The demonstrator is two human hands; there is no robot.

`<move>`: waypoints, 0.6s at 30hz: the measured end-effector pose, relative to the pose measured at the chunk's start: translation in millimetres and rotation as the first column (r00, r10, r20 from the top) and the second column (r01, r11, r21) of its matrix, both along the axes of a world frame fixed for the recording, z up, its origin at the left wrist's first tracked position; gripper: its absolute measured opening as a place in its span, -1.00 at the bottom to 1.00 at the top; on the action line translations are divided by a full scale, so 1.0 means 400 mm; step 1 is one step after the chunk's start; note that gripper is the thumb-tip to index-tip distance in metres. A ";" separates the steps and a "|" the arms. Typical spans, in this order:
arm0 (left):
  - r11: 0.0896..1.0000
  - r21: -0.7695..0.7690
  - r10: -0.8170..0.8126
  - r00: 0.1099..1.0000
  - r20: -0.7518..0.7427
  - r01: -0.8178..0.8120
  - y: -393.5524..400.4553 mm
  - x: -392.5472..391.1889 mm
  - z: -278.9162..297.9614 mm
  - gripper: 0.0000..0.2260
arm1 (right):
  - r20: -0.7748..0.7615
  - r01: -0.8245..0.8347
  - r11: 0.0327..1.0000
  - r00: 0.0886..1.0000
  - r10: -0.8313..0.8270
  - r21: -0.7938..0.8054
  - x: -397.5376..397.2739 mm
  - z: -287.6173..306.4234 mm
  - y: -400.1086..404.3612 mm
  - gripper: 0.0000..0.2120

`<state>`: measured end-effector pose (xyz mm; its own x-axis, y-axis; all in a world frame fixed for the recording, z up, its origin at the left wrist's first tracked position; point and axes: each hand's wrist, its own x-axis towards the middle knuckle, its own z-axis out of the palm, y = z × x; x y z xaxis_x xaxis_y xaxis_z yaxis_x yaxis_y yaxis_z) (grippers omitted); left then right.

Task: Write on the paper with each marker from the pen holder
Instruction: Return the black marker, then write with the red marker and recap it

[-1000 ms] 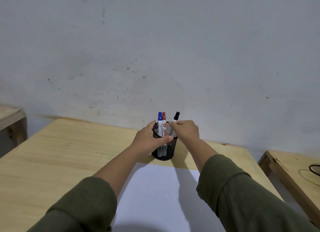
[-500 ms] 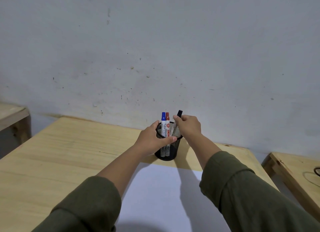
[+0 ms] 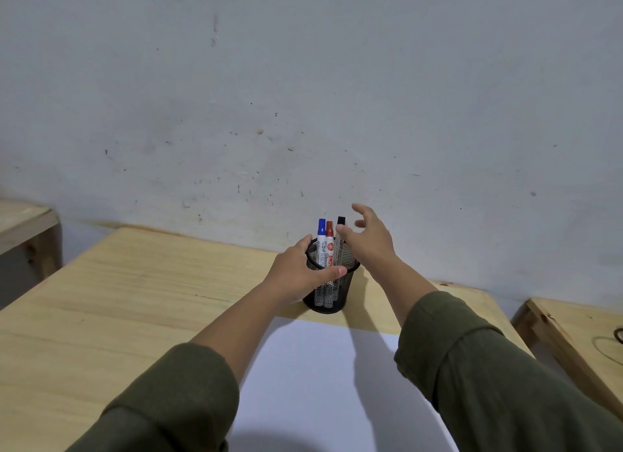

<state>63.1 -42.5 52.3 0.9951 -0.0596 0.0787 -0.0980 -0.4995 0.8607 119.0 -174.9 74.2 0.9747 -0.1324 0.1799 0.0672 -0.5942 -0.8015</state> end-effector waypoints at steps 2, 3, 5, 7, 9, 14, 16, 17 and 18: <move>1.000 0.002 0.002 1.000 -0.008 -0.002 0.001 0.005 -0.006 -0.20 | 0.046 -0.022 0.993 0.999 0.028 -0.120 -0.001 0.010 0.001 -0.50; 1.000 0.005 0.004 1.000 -0.011 -0.004 0.002 0.008 -0.009 -0.18 | 0.054 -0.034 0.980 0.998 0.045 -0.194 -0.003 0.016 0.004 -0.51; 1.000 0.008 0.008 1.000 -0.023 -0.007 0.004 0.012 -0.012 -0.15 | 0.047 -0.053 0.937 0.996 0.074 -0.346 -0.004 0.023 0.007 -0.55; 1.000 0.009 0.005 1.000 -0.021 -0.005 0.003 0.013 -0.013 -0.15 | 0.042 -0.054 0.875 0.996 0.085 -0.481 -0.004 0.024 0.010 -0.61; 1.000 0.018 0.008 1.000 -0.010 -0.008 0.002 0.013 -0.014 -0.17 | 0.053 -0.042 0.827 0.995 0.087 -0.561 -0.005 0.023 0.011 -0.65; 1.000 0.026 0.010 1.000 -0.017 -0.009 0.004 0.018 -0.017 -0.16 | 0.093 -0.040 0.799 0.989 0.120 -0.600 -0.014 0.027 0.012 -0.71; 1.000 0.028 0.007 1.000 -0.016 -0.006 0.004 0.018 -0.018 -0.18 | 0.117 -0.050 0.838 0.984 0.135 -0.544 -0.020 0.029 0.009 -0.75; 1.000 0.031 0.005 1.000 -0.016 -0.005 0.004 0.018 -0.018 -0.18 | 0.132 -0.057 0.859 0.981 0.144 -0.509 -0.023 0.028 0.007 -0.78; 1.000 0.031 0.006 1.000 -0.019 -0.005 0.006 0.019 -0.019 -0.17 | 0.146 -0.066 0.877 0.977 0.153 -0.475 -0.028 0.026 0.006 -0.80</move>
